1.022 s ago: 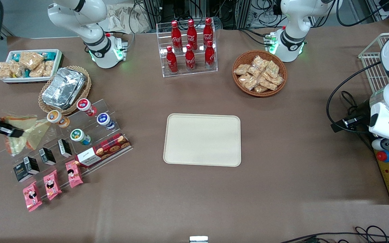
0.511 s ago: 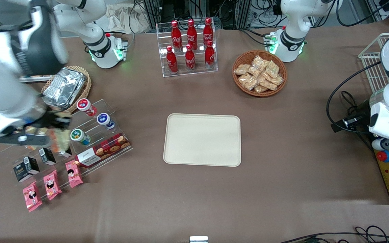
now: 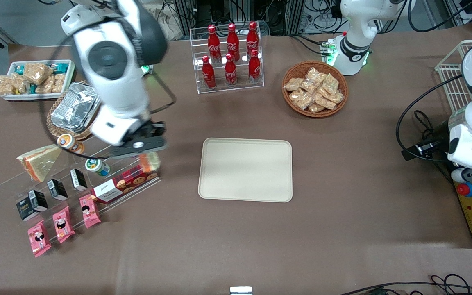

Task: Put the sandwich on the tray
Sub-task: 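Carry the sandwich over the beige tray and lower it onto it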

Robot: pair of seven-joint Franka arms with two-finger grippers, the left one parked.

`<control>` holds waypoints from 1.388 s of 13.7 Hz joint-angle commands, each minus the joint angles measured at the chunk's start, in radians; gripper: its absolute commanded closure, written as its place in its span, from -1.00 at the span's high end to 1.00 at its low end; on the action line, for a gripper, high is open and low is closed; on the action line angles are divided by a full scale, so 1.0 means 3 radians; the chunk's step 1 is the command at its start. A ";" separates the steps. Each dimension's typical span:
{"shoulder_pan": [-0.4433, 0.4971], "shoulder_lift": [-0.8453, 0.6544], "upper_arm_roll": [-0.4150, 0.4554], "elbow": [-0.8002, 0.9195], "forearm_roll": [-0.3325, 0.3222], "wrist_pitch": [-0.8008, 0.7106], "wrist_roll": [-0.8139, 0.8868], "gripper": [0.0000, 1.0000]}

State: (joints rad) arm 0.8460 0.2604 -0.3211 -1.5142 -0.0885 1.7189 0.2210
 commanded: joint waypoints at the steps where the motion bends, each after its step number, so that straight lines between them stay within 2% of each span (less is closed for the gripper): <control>1: 0.0186 0.0256 -0.0039 0.0042 0.0314 0.0374 -0.0249 -0.87; 7: 0.0268 0.0854 0.0139 0.0042 0.0734 0.1361 -0.1201 -0.87; 10: 0.0263 0.1237 0.0298 0.0042 0.0755 0.1913 -0.1248 -0.87; 13: 0.0212 0.1529 0.0487 0.0047 0.0755 0.2185 -0.1283 -0.86; 16: 0.0085 0.1714 0.0518 0.0047 0.0755 0.2578 -0.2058 -0.85; 19: 0.0028 0.1898 0.0523 0.0230 0.0755 0.2830 -0.2479 -0.85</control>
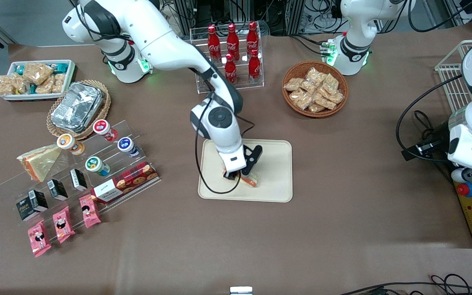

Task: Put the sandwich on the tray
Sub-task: 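Carry the sandwich over the beige tray and lower it onto it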

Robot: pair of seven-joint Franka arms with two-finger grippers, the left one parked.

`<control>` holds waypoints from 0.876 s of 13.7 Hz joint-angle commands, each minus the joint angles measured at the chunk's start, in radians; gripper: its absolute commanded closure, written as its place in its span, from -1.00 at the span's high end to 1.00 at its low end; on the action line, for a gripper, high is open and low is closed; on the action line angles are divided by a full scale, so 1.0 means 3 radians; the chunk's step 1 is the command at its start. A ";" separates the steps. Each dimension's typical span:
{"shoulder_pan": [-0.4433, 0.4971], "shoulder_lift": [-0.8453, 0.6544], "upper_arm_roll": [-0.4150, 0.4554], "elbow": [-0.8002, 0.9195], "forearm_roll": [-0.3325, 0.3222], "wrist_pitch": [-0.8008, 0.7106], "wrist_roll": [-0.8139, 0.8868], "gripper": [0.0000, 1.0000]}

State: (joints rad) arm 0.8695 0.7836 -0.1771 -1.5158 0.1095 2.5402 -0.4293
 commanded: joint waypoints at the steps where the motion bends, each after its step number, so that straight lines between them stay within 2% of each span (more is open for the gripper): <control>1: -0.0050 0.0215 0.0048 0.0307 0.0095 0.0097 -0.0343 -0.85; 5: -0.0045 0.0435 0.0160 0.0415 0.0095 0.0464 -0.0348 -0.85; 7: -0.0025 0.0527 0.0176 0.0415 0.0095 0.0644 -0.0343 -0.77; 8: -0.0025 0.0533 0.0176 0.0415 0.0095 0.0645 -0.0328 -0.44; 9: -0.0035 0.0528 0.0176 0.0415 0.0095 0.0645 -0.0323 -0.20; 11: -0.0050 0.0507 0.0181 0.0405 0.0136 0.0645 -0.0323 0.99; 12: -0.0050 0.0487 0.0181 0.0400 0.0182 0.0645 -0.0328 1.00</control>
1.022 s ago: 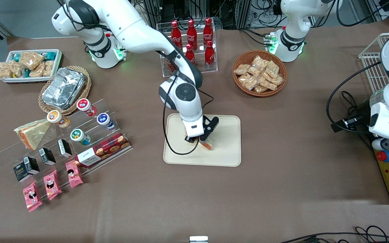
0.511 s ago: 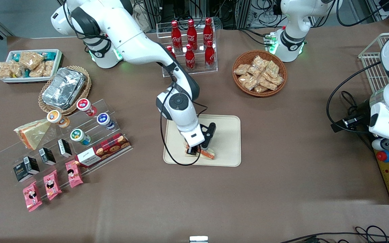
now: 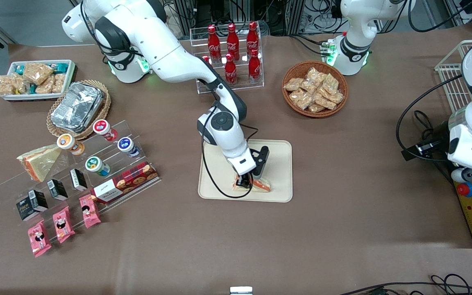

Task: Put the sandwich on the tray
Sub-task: 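Carry the sandwich over the beige tray and lower it onto it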

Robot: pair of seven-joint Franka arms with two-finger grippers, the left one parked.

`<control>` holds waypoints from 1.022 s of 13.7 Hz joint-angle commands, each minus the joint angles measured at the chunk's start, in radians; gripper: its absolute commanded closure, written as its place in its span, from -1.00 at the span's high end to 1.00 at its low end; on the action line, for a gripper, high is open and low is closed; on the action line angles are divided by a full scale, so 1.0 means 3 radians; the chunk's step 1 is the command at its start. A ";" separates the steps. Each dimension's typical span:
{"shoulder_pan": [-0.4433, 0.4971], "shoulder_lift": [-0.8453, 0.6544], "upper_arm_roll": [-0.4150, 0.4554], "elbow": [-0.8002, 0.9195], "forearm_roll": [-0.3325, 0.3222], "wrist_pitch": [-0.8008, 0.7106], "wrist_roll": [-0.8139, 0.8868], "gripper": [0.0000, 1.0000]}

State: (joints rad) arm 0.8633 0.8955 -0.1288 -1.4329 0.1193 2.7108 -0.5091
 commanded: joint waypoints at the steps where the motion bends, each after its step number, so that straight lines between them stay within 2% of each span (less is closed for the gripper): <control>1: -0.0040 0.0088 0.0020 0.0118 0.0180 0.0076 -0.0077 1.00; 6: -0.0106 -0.0208 0.0025 -0.0065 0.0210 0.0025 -0.0072 1.00; 9: -0.0182 -0.0468 0.0025 -0.0091 0.0491 -0.0215 -0.0077 1.00; 11: -0.0295 -0.0795 0.0020 -0.0168 0.0604 -0.0607 -0.0072 1.00; 14: -0.0601 -0.1352 0.0000 -0.0255 0.0742 -0.1470 -0.0047 1.00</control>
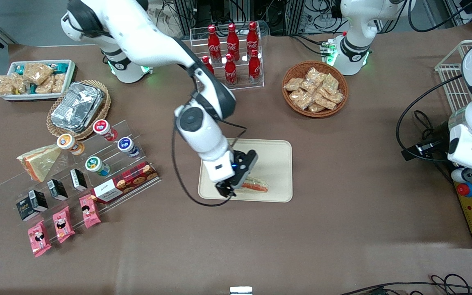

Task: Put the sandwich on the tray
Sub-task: 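Open the right gripper and withdraw it back toward the rack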

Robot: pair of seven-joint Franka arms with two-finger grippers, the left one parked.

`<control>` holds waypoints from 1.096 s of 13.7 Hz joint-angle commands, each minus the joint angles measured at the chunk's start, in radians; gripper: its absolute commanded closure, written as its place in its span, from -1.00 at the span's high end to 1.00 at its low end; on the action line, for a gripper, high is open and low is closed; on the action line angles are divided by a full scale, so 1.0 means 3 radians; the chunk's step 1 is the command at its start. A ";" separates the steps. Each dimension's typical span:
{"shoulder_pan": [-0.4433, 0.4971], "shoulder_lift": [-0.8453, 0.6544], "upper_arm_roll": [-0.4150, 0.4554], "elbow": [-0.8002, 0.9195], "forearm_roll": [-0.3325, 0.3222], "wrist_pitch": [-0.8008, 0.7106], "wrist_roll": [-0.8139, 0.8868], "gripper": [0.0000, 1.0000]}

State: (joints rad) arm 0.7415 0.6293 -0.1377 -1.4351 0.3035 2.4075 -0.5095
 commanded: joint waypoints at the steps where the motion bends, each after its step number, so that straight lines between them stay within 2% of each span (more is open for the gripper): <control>1: -0.0343 -0.0618 0.0024 -0.0248 0.0124 -0.0766 0.0031 1.00; 3: -0.0680 -0.0829 -0.0052 -0.0243 0.0068 -0.1273 0.0169 1.00; 6: -0.1263 -0.0967 -0.0063 -0.0217 0.0001 -0.1729 0.0169 1.00; 9: -0.1627 -0.1090 -0.0063 -0.0222 -0.0300 -0.2016 0.0464 1.00; 12: -0.1786 -0.1269 -0.0052 -0.0237 -0.0826 -0.2246 0.0946 1.00; 15: -0.2006 -0.1519 -0.0052 -0.0258 -0.0894 -0.2568 0.0962 1.00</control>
State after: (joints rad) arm 0.1864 0.2531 -0.1705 -1.4715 0.0603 1.6900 -0.2457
